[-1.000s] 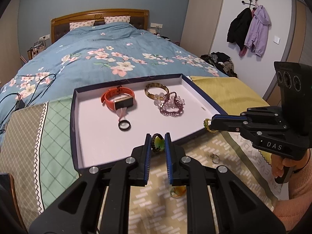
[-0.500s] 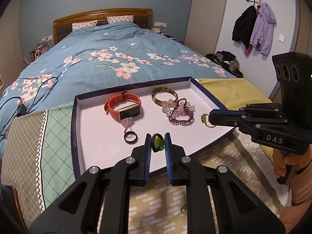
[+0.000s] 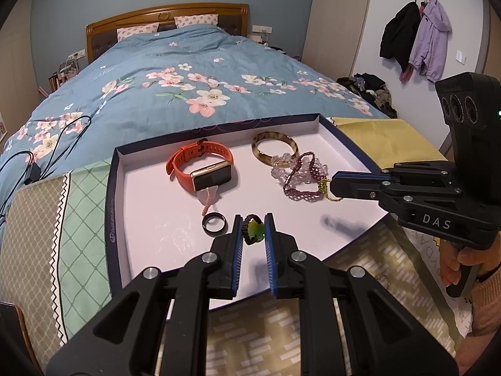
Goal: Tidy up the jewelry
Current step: 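Drop green ring into box with left tool while right tool releases gold ring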
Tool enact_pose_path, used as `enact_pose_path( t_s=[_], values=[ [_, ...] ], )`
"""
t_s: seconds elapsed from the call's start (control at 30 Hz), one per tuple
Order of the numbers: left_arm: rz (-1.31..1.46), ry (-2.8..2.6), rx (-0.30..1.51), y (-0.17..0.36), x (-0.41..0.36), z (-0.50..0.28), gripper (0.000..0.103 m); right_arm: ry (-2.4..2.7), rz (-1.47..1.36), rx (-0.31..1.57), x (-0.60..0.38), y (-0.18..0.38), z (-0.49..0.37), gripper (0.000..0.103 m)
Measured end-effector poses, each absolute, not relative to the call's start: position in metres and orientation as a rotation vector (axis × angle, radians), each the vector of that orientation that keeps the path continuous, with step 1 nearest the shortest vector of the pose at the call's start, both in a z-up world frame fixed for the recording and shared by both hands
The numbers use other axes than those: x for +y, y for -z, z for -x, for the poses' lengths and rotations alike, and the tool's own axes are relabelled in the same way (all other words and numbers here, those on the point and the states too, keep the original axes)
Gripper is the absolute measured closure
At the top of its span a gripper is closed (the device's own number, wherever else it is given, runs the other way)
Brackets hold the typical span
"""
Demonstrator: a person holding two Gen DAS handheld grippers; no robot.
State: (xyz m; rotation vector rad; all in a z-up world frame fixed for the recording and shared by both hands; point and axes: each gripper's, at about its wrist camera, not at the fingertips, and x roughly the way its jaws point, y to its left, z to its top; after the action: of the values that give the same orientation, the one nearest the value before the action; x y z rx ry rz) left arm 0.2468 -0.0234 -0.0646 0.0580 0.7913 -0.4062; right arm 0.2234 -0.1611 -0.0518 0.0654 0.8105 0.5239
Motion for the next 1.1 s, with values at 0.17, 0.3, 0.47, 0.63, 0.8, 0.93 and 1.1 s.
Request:
enact_pose_path(
  t_s=[0.17,0.3,0.47,0.63,0.8,0.93,1.1],
  values=[
    [-0.051,0.399,0.808,0.070,-0.023,-0.254,0.089,-0.519,-0.063,0.821,-0.161,0.055,-0.227,0.102],
    [-0.046,0.393,0.818,0.074,-0.023,-0.258,0.089,-0.513,-0.064,0.829,-0.161,0.059,-0.230,0.102],
    [-0.048,0.387,0.833,0.080,-0.024,-0.262,0.089,-0.509,-0.065,0.840,-0.161,0.062,-0.233,0.102],
    [-0.043,0.380,0.844,0.083,-0.024,-0.267,0.089,-0.504,-0.064,0.849,-0.161,0.065,-0.236,0.102],
    [-0.044,0.373,0.851,0.086,-0.026,-0.270,0.089,-0.502,-0.060,0.853,-0.160,0.066,-0.238,0.102],
    [-0.043,0.369,0.855,0.087,-0.027,-0.273,0.089,-0.495,-0.060,0.863,-0.160,0.070,-0.241,0.102],
    [-0.040,0.365,0.865,0.090,-0.027,-0.276,0.089,-0.478,-0.065,0.869,-0.163,0.073,-0.243,0.102]
  ],
)
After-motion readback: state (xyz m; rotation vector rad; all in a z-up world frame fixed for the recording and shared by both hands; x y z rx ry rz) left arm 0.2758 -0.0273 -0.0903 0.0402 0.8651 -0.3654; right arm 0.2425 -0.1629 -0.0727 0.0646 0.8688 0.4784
